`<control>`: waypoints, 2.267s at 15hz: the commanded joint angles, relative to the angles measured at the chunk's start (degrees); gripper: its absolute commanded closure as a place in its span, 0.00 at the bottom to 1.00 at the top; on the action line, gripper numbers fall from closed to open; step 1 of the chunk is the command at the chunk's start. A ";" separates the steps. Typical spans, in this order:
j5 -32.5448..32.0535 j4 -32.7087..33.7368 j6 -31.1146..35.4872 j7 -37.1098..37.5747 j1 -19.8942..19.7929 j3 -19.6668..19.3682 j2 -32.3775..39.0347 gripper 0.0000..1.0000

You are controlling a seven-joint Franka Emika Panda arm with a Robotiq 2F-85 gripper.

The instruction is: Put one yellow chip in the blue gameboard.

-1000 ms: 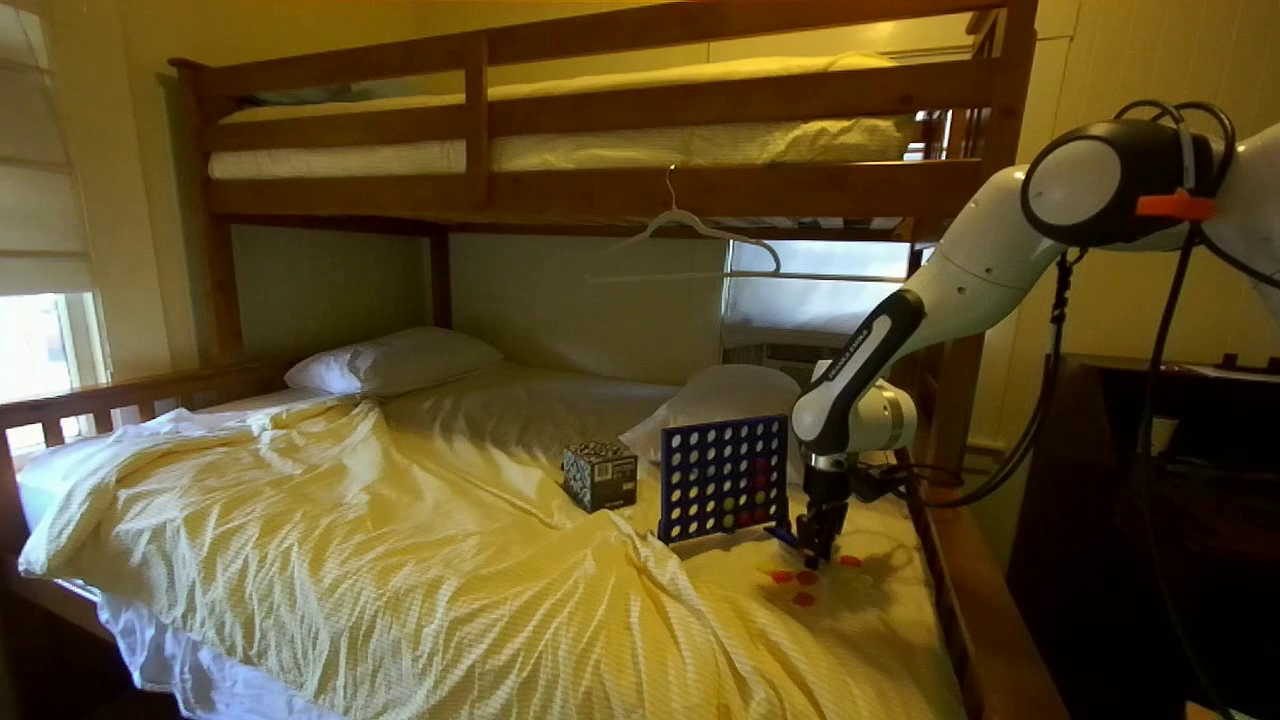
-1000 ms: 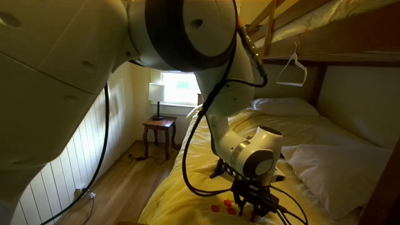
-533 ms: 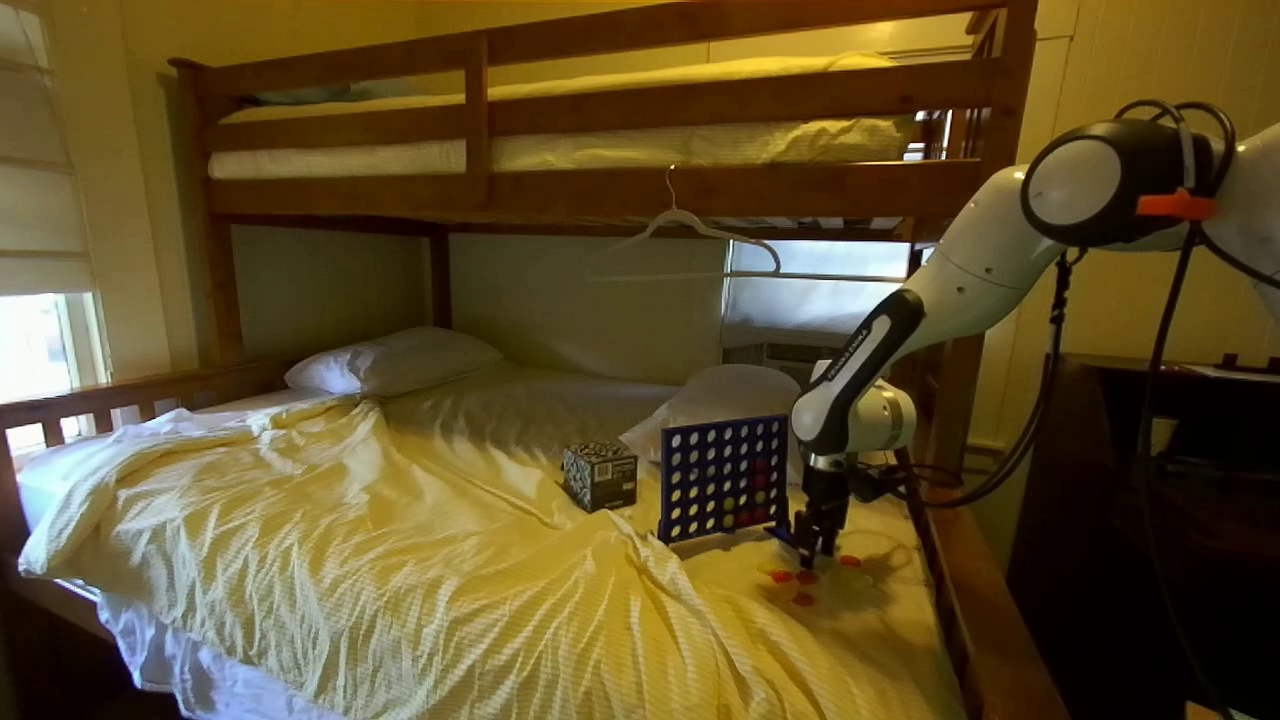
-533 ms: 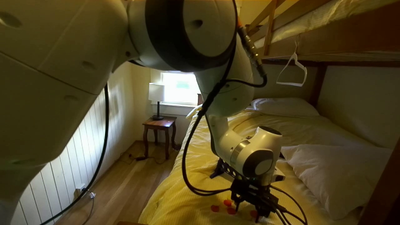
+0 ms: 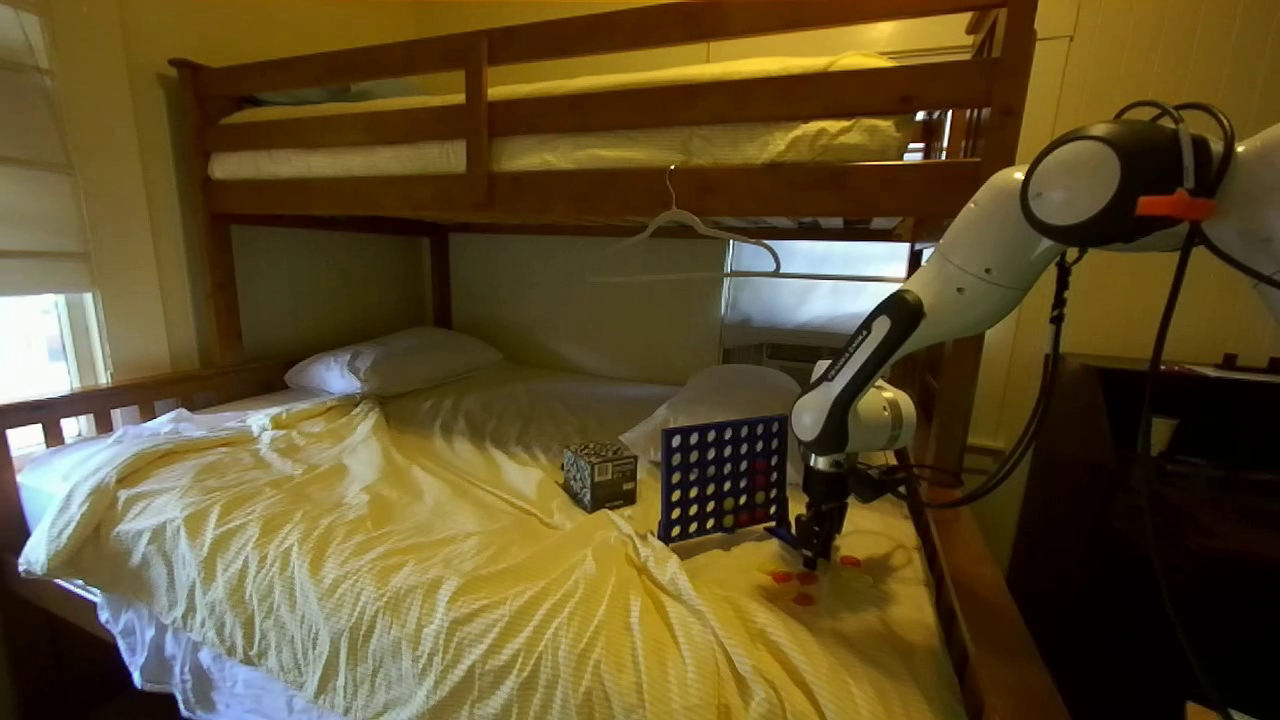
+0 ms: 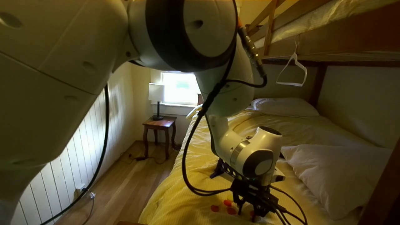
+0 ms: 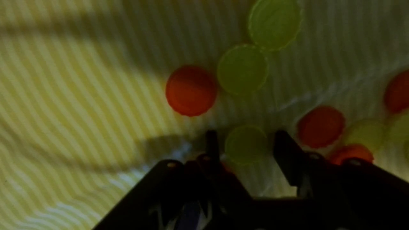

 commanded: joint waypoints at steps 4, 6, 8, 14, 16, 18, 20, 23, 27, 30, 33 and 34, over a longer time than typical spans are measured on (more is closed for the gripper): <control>0.75 1.48 -0.04 0.30 -0.69 0.68 1.09 0.89; 0.74 1.47 -0.06 0.34 -0.66 0.67 1.06 0.89; 0.80 1.48 -0.03 0.50 -0.63 0.66 1.06 0.54; 0.97 1.40 0.69 0.92 -0.55 0.77 1.20 0.20; 0.98 1.43 0.89 1.07 -0.49 0.82 1.31 0.24; 0.93 1.45 0.99 1.20 -0.43 0.84 1.42 0.48; 0.89 1.48 1.17 1.19 -0.46 0.89 1.56 0.57; 0.84 1.53 1.46 1.21 -0.49 0.89 1.64 0.79; 0.94 1.91 1.48 1.55 -0.50 0.87 1.79 0.38; 0.94 1.92 1.66 1.84 -0.47 0.91 1.81 0.21; 0.87 1.94 1.81 1.86 -0.45 0.95 1.87 0.58; 0.86 1.96 1.83 1.85 -0.45 0.96 1.88 0.64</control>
